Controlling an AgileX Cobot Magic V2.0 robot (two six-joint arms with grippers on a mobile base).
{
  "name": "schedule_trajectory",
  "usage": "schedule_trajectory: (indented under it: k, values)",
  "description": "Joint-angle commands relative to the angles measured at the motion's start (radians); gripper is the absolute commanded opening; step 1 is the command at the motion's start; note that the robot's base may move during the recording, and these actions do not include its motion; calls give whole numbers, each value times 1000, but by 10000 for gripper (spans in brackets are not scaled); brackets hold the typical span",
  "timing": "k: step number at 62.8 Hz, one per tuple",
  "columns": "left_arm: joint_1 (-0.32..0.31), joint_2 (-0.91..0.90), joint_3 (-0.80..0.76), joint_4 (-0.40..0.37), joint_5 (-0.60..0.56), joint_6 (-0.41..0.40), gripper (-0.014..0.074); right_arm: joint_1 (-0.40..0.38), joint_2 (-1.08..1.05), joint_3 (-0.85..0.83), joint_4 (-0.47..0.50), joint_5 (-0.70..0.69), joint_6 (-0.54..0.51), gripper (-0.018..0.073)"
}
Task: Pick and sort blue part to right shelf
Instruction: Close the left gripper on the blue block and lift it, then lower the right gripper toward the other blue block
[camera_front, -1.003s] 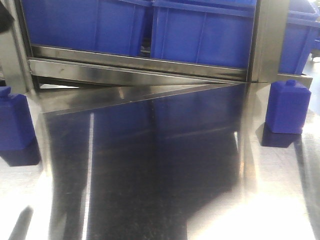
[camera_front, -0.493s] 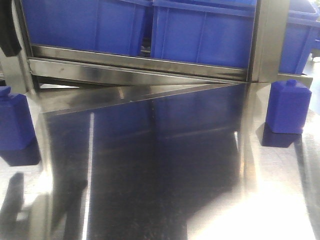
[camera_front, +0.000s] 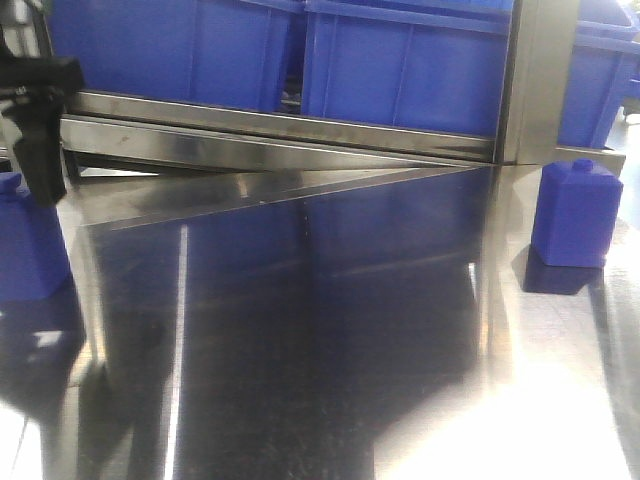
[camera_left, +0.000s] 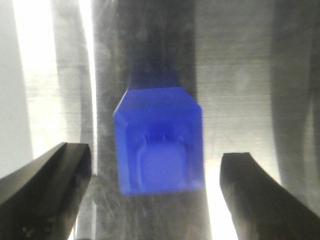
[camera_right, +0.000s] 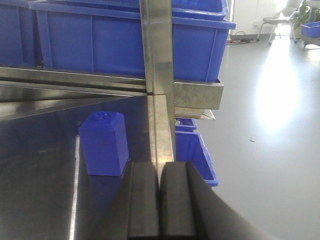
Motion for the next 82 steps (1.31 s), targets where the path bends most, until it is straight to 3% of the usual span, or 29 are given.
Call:
schedule_trajectory:
  k: [1,14,34,52,64,82]
  values:
    - [-7,-10,-30,-1,-12,-10,578,-6,-20,-23,1,-88,-2,59]
    - [-7,32,-30,-1,-9,-10,528,-6,-20,-23,1,-88,-2,59]
    - [-7,34,-30,8,-12,10,271,-6,-20,-23,1,-88,-2,59]
    - [-7,-11,-34,10,24,41,266,-6,-20,-23,1,-88,-2,59]
    - [-9,-192,-13,8,-36,95,266,-6,-20,-23,1,-88,-2,59]
    - [-9,-668,182,8,-351,121,266,-6,-20,-23,8,-88,-2,59]
